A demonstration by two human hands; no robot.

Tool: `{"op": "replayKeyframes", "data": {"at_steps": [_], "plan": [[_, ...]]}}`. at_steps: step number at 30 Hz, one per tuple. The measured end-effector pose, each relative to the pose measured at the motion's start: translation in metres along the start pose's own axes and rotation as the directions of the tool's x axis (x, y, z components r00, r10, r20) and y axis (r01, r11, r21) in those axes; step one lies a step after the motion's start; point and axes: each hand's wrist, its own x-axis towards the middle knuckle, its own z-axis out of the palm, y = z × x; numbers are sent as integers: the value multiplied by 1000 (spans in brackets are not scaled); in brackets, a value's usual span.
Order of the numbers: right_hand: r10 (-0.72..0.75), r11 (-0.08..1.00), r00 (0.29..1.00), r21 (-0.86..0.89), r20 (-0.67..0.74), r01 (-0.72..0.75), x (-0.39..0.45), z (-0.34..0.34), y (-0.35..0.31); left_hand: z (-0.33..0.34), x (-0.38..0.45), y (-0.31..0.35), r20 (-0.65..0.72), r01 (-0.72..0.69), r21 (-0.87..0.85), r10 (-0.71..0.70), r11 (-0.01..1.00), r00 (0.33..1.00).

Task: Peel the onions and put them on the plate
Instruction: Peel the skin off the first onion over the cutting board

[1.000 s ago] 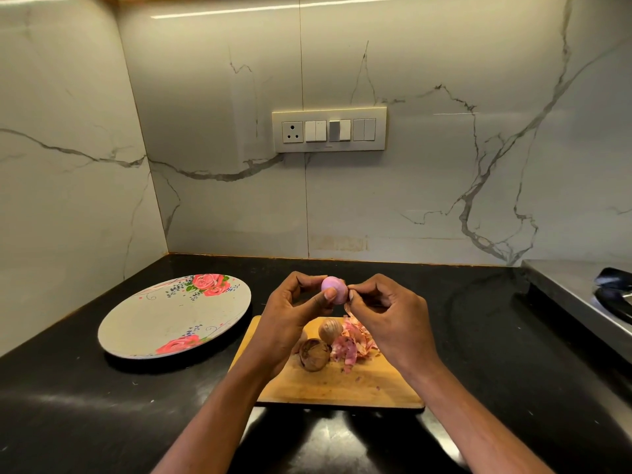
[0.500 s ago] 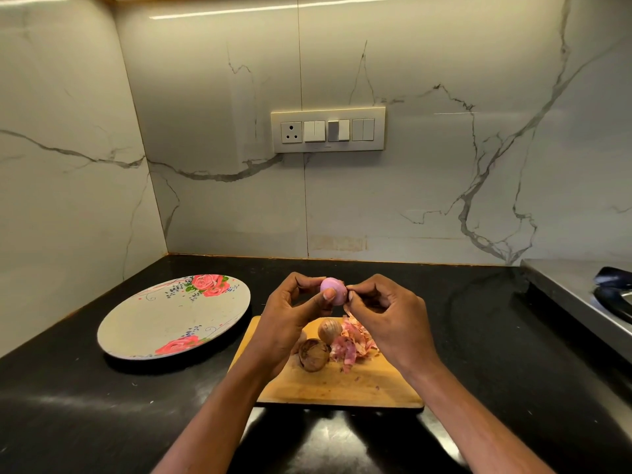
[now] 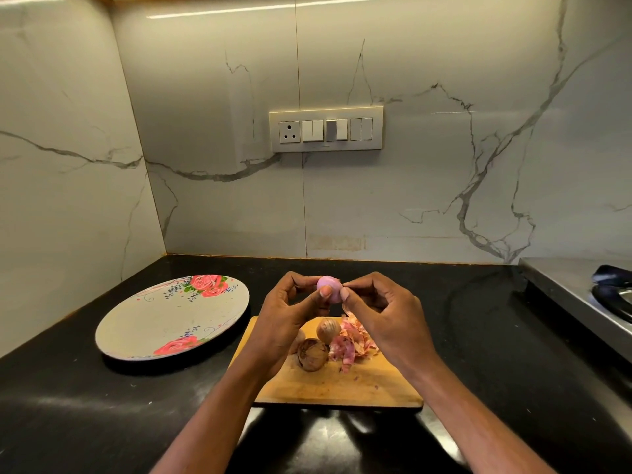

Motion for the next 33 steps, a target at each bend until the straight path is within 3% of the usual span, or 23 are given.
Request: {"op": "replayKeyframes", "data": {"at_steps": [6, 13, 19, 27, 33], "plan": [[-24, 999, 999, -48, -36, 22, -1, 1, 0, 1, 0, -1, -2, 11, 20, -11, 1000, 1000], [-13, 999, 1000, -46, -27, 12, 2, -1, 3, 0, -1, 1, 29, 47, -88, -45, 995, 999], [16, 998, 1000, 54, 22, -17, 1, -1, -4, 2, -1, 4, 24, 22, -62, -21, 998, 1000], [31, 1000, 997, 5, -70, -31, 5, -2, 4, 4, -2, 5, 19, 12, -14, -12, 1000, 1000], [99, 993, 988, -55, -116, -105, 8, -6, 13, 8, -5, 10, 87, 45, -91, -37, 995, 995]]}}
